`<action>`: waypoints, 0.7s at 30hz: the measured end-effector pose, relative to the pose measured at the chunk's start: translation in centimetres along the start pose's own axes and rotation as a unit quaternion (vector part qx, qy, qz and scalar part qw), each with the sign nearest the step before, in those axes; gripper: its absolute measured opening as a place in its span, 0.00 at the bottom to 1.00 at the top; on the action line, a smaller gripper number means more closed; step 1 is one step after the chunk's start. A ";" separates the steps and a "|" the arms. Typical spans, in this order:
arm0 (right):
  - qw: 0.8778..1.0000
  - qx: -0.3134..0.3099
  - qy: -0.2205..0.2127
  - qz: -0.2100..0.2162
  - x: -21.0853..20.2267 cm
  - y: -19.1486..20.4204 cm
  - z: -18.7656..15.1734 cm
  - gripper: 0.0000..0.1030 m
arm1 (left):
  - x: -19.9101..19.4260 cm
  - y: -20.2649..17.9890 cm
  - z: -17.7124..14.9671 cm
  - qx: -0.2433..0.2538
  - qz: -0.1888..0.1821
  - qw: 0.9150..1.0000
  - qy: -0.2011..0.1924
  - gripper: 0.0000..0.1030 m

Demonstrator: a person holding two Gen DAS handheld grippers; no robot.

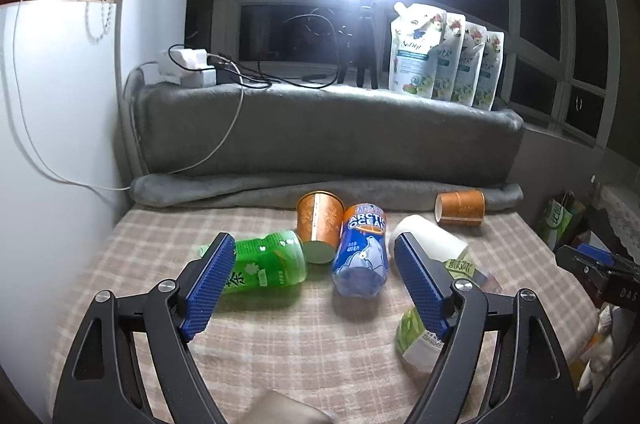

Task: Flip cup upright
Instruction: 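Open the left tool and pull it back from the bottle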

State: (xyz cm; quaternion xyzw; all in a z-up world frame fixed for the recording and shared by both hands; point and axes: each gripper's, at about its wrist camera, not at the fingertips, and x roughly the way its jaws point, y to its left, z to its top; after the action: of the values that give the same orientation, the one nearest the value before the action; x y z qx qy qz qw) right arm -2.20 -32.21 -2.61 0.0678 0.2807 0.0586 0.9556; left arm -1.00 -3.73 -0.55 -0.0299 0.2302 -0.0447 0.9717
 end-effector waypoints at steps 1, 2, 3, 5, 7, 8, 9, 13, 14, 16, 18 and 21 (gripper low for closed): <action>1.000 -0.001 -0.001 0.000 0.0 0.0 0.0 0.98 | 0.0 0.0 0.1 -0.001 0.000 1.000 0.000 0.79; 1.000 0.000 -0.002 0.000 0.0 0.0 0.0 0.98 | -0.1 0.0 0.1 -0.003 0.000 1.000 -0.001 0.79; 1.000 0.000 -0.002 -0.001 0.0 0.0 0.0 0.98 | -0.1 0.1 0.1 -0.004 0.000 1.000 -0.001 0.79; 1.000 0.000 -0.002 -0.002 0.0 0.0 0.1 0.98 | -0.2 0.1 0.2 -0.006 0.000 1.000 -0.001 0.80; 1.000 -0.001 -0.003 -0.003 0.0 0.0 0.1 0.99 | -0.3 0.1 0.2 -0.008 -0.002 1.000 -0.002 0.80; 1.000 0.000 -0.003 -0.002 -0.1 0.0 0.1 0.99 | -0.3 0.1 0.2 -0.007 -0.002 1.000 -0.002 0.80; 1.000 0.000 -0.003 -0.003 -0.1 0.0 0.1 0.99 | -0.3 0.0 0.2 -0.007 -0.001 1.000 -0.002 0.80; 1.000 0.001 -0.002 -0.002 0.0 0.0 0.1 0.99 | -0.3 0.1 0.2 -0.007 -0.003 1.000 -0.002 0.81; 1.000 0.001 -0.002 -0.002 0.0 0.0 0.1 0.99 | -0.3 0.1 0.2 -0.007 -0.003 1.000 -0.001 0.81; 1.000 0.001 -0.002 -0.002 -0.1 -0.1 0.1 0.99 | -0.4 0.0 0.2 -0.006 -0.002 1.000 -0.002 0.81; 1.000 0.000 -0.001 -0.003 0.0 0.0 0.1 0.99 | -0.4 0.1 0.2 -0.007 -0.003 1.000 -0.001 0.81; 1.000 0.000 -0.002 -0.001 0.0 0.0 0.1 0.99 | -0.5 0.0 0.2 -0.007 -0.003 1.000 -0.001 0.81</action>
State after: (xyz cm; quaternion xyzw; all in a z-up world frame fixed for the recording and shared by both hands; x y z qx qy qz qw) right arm -2.16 -32.26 -2.52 0.0681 0.2793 0.0573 0.9561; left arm -1.30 -3.64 -0.15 -0.0377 0.2292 -0.0462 0.9716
